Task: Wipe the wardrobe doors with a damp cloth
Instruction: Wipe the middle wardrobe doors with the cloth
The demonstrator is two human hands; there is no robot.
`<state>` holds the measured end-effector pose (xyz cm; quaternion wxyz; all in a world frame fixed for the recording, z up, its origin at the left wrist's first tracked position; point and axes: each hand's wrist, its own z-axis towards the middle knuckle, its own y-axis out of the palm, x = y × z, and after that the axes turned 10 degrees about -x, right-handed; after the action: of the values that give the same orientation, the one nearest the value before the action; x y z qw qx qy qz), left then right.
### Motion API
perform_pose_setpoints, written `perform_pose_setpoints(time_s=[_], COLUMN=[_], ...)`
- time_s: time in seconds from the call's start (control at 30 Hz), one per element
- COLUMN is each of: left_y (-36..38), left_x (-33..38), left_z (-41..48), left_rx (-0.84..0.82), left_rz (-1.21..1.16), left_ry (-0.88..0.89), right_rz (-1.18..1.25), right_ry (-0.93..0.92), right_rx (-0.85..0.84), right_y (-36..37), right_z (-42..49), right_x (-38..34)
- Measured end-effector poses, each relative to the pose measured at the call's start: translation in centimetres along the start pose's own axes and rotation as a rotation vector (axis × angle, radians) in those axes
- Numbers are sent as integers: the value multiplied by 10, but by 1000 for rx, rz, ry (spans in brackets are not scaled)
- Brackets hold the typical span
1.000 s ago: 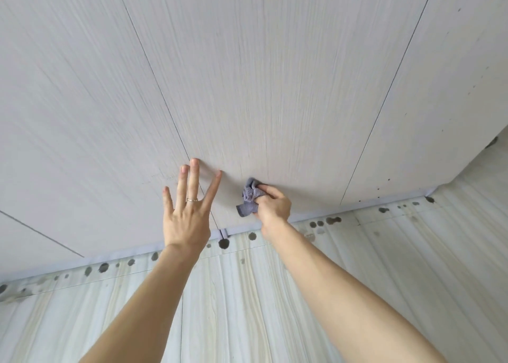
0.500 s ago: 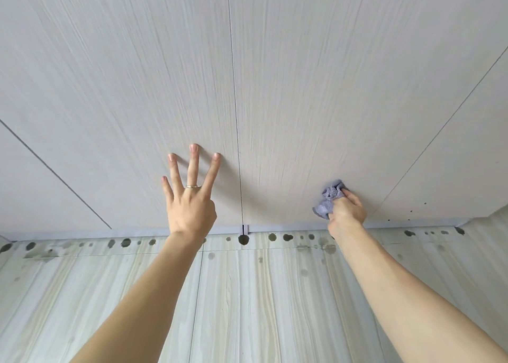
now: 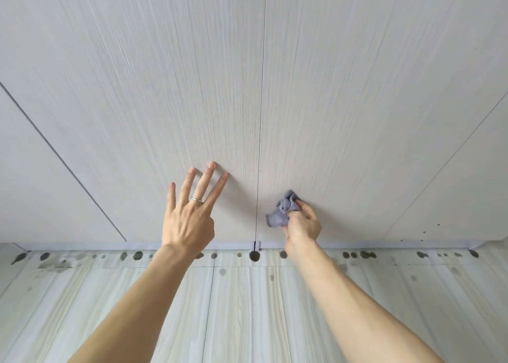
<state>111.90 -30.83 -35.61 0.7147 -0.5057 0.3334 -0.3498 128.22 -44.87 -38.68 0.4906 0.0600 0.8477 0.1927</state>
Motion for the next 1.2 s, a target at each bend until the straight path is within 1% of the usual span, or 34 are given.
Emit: perform_pose_setpoints(time_s=[0.13,0.23,0.33,0.4,0.47,0.7,0.77,0.83,0.87,0.93,0.97,1.03,1.1,1.2], left_y=[1,4,5,5,4,7,9,12,13,14,14,14,15,18], left_x=[-10,-9,-14,-22,-32,-71,-79,-81,-83,-83,-85,-87,-86,-83], left_z=[-9,-15,-19,-22,-24,-33,-34,-36,-37,-39,-40,-39,-39,-39], left_rx=[-17,-17,-31,-66,-95,-147,-178,-227,-242,-241,-232,-226,-223,-226], left_rz=[-116,-170,-199,-198,-194,-192,-215,-233,-246,-268,-278,-292,-306,-359], left_ry=[-118,-147,-171,-206,-235,-275,-298,-304,-305,-290,-285,-276,-278,-298], right_rz=[99,120,27,-77,-215,-694,-973,-1367,-1520,-1691,-1718,-1674,-1511,-1250], right_ry=[-98,-227,-360,-456,-558,-1034,-1192,-1356,-1424,-1496,-1531,-1607,-1700,-1803], right_rx=[39,123,176,108,17,-240,-352,-420,-443,-455,-448,-430,-409,-308], right_y=[-21,-30,-17,0,18,74,80,77,75,67,66,71,88,129], right_z=[6,10,1,-14,-27,-53,-47,-36,-32,-27,-26,-28,-39,-62], right_x=[-50,-75,-81,-72,-52,0,16,31,37,40,36,19,-8,-49])
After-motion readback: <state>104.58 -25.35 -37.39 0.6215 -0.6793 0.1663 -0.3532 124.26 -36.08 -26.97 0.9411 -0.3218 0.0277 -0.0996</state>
